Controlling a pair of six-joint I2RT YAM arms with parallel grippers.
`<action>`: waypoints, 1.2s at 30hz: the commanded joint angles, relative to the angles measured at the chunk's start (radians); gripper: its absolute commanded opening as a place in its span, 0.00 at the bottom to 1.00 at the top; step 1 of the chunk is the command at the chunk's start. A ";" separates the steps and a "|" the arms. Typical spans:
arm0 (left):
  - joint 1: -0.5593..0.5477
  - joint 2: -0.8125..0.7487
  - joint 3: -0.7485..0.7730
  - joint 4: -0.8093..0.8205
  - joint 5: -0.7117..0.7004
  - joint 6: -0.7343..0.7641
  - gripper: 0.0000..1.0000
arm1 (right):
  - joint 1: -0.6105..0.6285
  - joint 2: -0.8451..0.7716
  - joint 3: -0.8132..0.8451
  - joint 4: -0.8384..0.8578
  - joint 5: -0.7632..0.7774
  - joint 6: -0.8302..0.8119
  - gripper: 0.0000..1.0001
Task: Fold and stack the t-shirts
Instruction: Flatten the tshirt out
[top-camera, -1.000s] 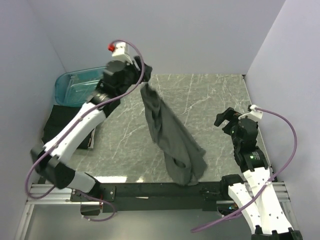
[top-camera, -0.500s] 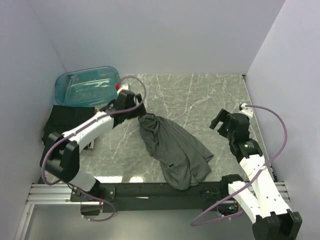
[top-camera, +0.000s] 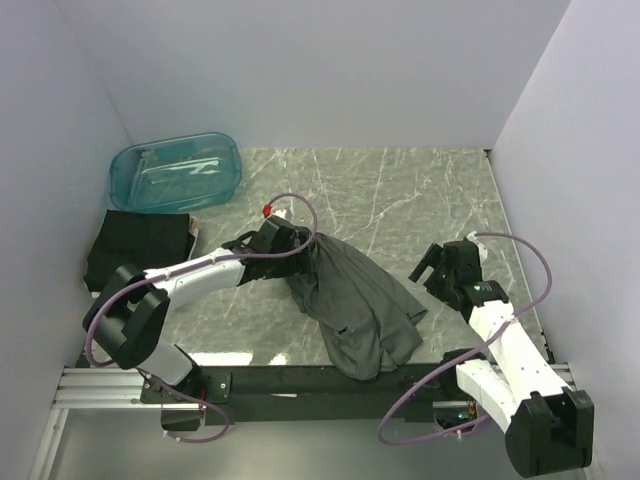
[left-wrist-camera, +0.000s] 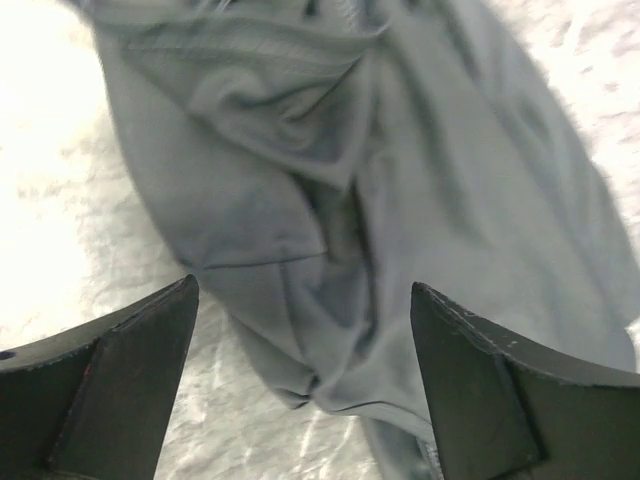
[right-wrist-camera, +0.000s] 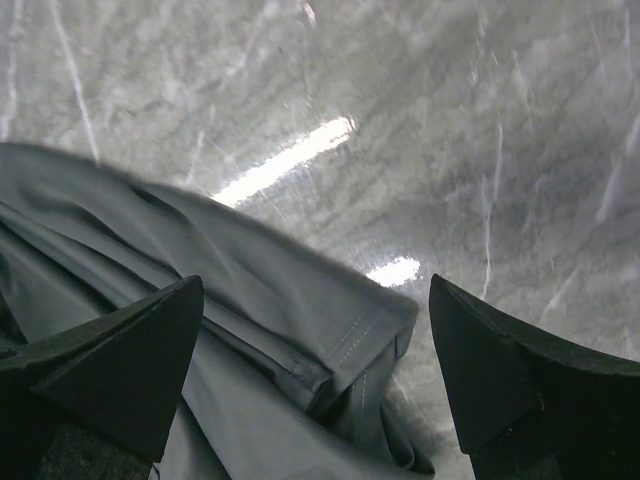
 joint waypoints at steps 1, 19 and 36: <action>-0.001 0.013 -0.042 0.027 0.019 -0.034 0.91 | -0.004 0.018 -0.005 0.001 0.002 0.039 1.00; -0.036 0.067 -0.050 0.047 0.016 -0.046 0.01 | -0.004 0.153 -0.108 0.129 -0.122 0.071 0.85; -0.036 -0.060 -0.034 0.049 -0.005 -0.031 0.01 | 0.002 -0.020 -0.111 0.076 -0.180 -0.001 0.00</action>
